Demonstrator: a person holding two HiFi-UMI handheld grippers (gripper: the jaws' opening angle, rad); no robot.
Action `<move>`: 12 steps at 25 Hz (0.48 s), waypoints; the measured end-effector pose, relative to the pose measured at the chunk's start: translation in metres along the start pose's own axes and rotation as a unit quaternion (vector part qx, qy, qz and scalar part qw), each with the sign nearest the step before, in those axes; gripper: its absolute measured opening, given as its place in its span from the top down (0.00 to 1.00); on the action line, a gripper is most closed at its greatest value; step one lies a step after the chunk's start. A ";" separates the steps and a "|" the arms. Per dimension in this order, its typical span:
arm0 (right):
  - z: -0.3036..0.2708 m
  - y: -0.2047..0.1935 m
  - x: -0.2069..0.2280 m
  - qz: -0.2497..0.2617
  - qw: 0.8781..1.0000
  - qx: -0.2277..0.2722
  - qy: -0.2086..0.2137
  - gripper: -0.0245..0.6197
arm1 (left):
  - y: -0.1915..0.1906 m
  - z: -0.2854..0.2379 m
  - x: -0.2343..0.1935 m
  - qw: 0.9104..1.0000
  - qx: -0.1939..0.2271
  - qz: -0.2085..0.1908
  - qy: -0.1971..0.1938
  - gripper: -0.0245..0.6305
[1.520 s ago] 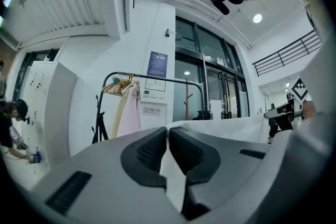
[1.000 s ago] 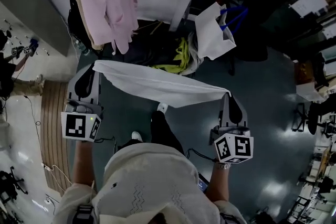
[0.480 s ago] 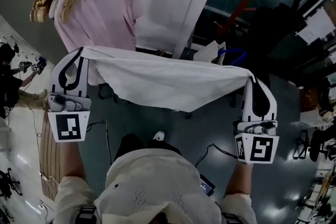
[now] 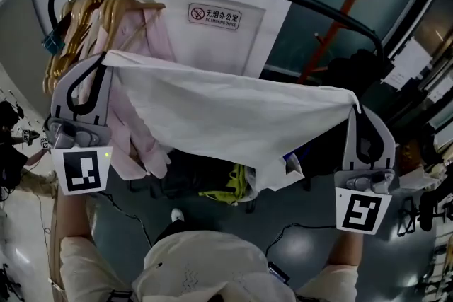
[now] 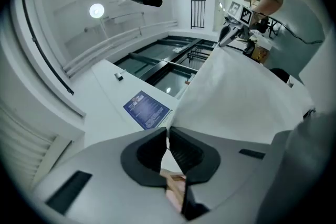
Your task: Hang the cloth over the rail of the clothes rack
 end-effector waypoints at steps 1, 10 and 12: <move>-0.011 0.008 0.004 0.019 1.000 0.004 -0.004 0.92 | -0.003 -0.009 -0.014 1.000 0.009 -0.012 0.004 0.93; -0.101 0.048 0.033 0.130 0.990 0.028 -0.041 0.92 | -0.036 -0.081 -0.090 0.996 0.037 -0.074 0.020 0.93; -0.121 0.050 0.037 0.137 0.988 0.032 -0.059 0.92 | -0.043 -0.097 -0.098 0.995 0.031 -0.088 0.028 0.93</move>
Point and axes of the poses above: the fingertips, and each gripper's own axes: z backward along the fingers, x to its right, y out of its top, the point moved 6 cm from there along z, backward along the fingers, and after that the axes turned 9 degrees about x, right-handed, at the moved point
